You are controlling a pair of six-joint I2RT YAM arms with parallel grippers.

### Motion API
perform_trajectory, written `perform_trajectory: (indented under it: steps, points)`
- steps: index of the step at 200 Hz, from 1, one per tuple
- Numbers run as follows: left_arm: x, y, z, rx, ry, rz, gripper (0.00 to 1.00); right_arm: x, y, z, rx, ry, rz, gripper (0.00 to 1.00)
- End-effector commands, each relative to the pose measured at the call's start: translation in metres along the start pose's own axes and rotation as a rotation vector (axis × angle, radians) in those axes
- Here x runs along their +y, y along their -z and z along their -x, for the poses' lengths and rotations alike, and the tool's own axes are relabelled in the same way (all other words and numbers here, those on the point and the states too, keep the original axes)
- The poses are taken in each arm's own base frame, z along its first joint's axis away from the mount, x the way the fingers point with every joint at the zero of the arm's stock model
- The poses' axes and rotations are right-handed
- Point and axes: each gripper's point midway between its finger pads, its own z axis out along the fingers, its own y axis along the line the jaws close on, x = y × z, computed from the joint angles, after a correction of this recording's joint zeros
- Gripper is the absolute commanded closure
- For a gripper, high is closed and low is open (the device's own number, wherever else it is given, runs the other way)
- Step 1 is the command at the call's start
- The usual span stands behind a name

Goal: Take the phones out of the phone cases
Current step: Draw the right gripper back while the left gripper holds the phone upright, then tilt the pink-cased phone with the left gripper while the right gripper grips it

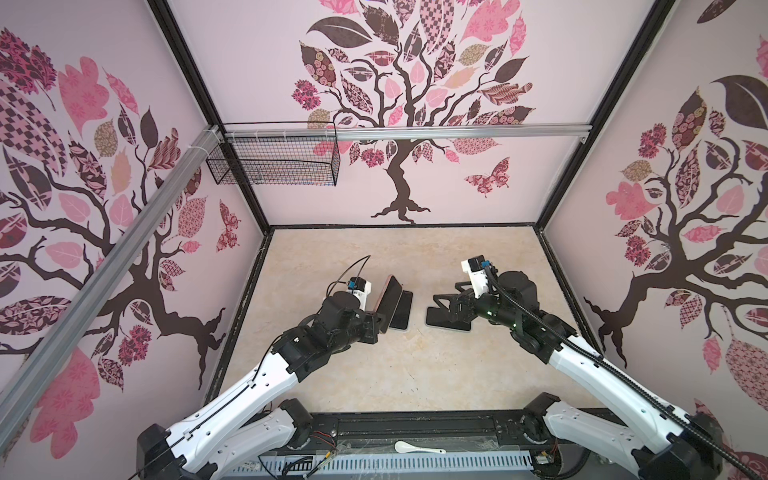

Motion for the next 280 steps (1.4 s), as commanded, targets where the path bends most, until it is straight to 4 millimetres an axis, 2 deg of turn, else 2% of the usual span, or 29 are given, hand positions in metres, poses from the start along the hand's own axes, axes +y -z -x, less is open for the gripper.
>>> perform_trajectory:
  steps: [1,23,42,67,77,89,103,133,171,201,224,244,280]
  points:
    - [-0.011,0.021,0.018,-0.042,-0.044,-0.047,1.00,0.009,-0.009,-0.015,0.101,0.070,0.070,0.01]
    - [-0.005,0.031,0.022,-0.118,-0.090,-0.032,1.00,0.012,-0.019,-0.033,0.181,0.068,0.125,0.01]
    - [0.000,0.035,0.022,-0.105,-0.064,-0.046,1.00,0.017,-0.021,-0.037,0.197,0.051,0.159,0.01]
    - [-0.005,0.036,0.020,-0.040,0.049,-0.192,1.00,0.024,-0.020,-0.039,0.200,0.077,0.202,0.01]
    - [-0.009,0.039,0.022,-0.057,0.038,-0.251,1.00,0.030,-0.018,-0.042,0.221,0.100,0.242,0.01]
    - [-0.007,0.045,0.026,-0.081,0.025,-0.248,1.00,0.034,-0.017,-0.045,0.250,0.122,0.276,0.01]
    - [-0.013,0.053,0.028,-0.091,-0.047,-0.275,1.00,0.038,-0.015,-0.048,0.275,0.152,0.303,0.01]
    - [-0.035,0.066,0.025,-0.084,-0.217,-0.383,1.00,0.046,-0.011,-0.034,0.236,0.210,0.332,0.01]
    - [-0.042,0.069,0.029,-0.082,-0.354,-0.399,1.00,0.046,-0.011,-0.007,0.157,0.293,0.298,0.01]
    - [-0.054,0.074,0.033,-0.092,-0.446,-0.455,1.00,0.052,-0.001,-0.005,0.180,0.360,0.315,0.04]
    - [-0.071,0.081,0.026,-0.072,-0.524,-0.575,1.00,0.057,0.013,-0.015,0.229,0.418,0.349,0.10]
    - [-0.082,0.085,0.018,-0.037,-0.564,-0.675,1.00,0.067,0.030,-0.025,0.250,0.486,0.408,0.19]
    - [-0.092,0.086,0.008,0.039,-0.618,-0.802,1.00,0.075,0.051,-0.033,0.229,0.597,0.452,0.24]
